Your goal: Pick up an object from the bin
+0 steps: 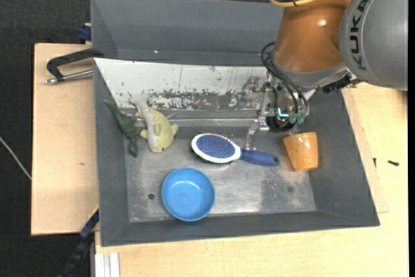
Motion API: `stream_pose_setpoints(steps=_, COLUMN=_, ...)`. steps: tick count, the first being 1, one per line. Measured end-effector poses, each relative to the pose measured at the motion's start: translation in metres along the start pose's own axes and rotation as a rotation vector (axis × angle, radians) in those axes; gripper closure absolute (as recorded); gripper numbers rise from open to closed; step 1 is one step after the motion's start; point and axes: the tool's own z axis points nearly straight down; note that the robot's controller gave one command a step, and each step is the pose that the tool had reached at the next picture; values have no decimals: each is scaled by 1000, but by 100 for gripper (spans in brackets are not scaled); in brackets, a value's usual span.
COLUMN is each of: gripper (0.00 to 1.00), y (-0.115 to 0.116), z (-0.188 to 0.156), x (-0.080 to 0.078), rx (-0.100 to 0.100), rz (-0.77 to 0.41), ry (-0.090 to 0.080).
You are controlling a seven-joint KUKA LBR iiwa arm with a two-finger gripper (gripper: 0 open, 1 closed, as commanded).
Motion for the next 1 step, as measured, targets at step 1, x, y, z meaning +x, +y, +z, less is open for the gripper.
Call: stream_pose_setpoints(steps=1, gripper=0, y=31, z=115, x=41, rx=-1, rz=1, ry=-14)
